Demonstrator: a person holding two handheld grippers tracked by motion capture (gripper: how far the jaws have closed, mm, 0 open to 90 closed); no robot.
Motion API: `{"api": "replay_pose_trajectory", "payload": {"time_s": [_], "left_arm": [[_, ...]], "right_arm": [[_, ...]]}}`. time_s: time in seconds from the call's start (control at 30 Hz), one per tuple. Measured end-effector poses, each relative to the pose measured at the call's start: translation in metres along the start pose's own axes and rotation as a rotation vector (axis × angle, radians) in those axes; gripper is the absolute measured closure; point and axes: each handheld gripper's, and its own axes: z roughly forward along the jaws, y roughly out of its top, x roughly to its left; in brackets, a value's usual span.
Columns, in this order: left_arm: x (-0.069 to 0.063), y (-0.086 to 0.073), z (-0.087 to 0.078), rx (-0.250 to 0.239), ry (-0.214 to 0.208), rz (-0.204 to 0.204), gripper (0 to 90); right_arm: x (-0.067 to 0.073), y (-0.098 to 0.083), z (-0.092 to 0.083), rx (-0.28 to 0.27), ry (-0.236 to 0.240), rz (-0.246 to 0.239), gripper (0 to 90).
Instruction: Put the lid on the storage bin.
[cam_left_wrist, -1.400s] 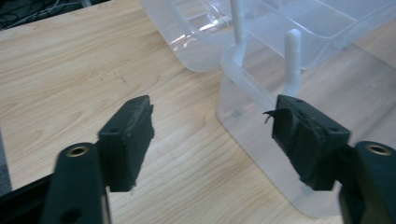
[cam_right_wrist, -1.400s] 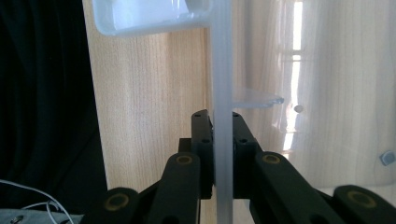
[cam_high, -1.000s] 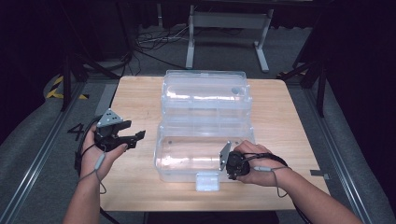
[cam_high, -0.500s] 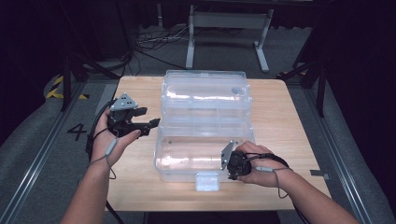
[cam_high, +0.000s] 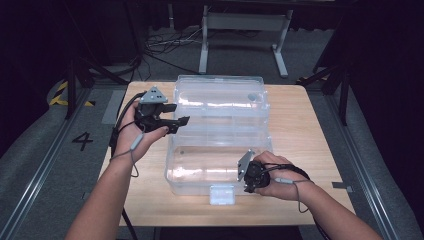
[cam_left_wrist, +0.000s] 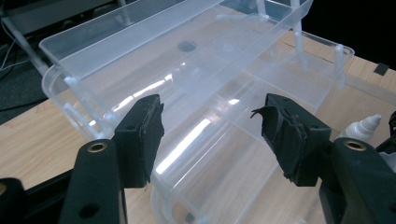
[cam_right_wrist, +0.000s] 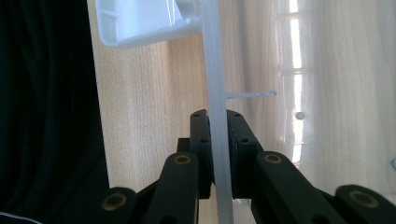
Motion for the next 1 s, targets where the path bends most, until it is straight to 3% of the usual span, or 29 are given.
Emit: {"api": "replay_pose_trajectory", "payload": {"time_s": [0.2, 0.27, 0.67, 0.87, 1.0], "left_arm": [[-0.002, 0.010, 0.014, 0.000, -0.018, 0.010, 39.3], [-0.004, 0.019, 0.027, 0.000, -0.040, 0.024, 40.1], [-0.007, 0.035, 0.051, 0.019, -0.077, 0.072, 43.8], [-0.009, 0.045, 0.063, 0.043, -0.100, 0.109, 46.9], [-0.010, 0.052, 0.069, 0.094, -0.093, 0.147, 49.6]], "right_arm": [[0.000, -0.001, 0.000, -0.006, 0.001, 0.004, 83.6], [0.000, -0.001, 0.000, -0.010, 0.002, 0.004, 83.6], [-0.001, -0.003, 0.000, -0.021, 0.009, 0.015, 83.4], [-0.001, -0.003, 0.000, -0.031, 0.010, 0.015, 83.4], [-0.001, -0.003, 0.000, -0.030, 0.008, 0.015, 83.4]]}}
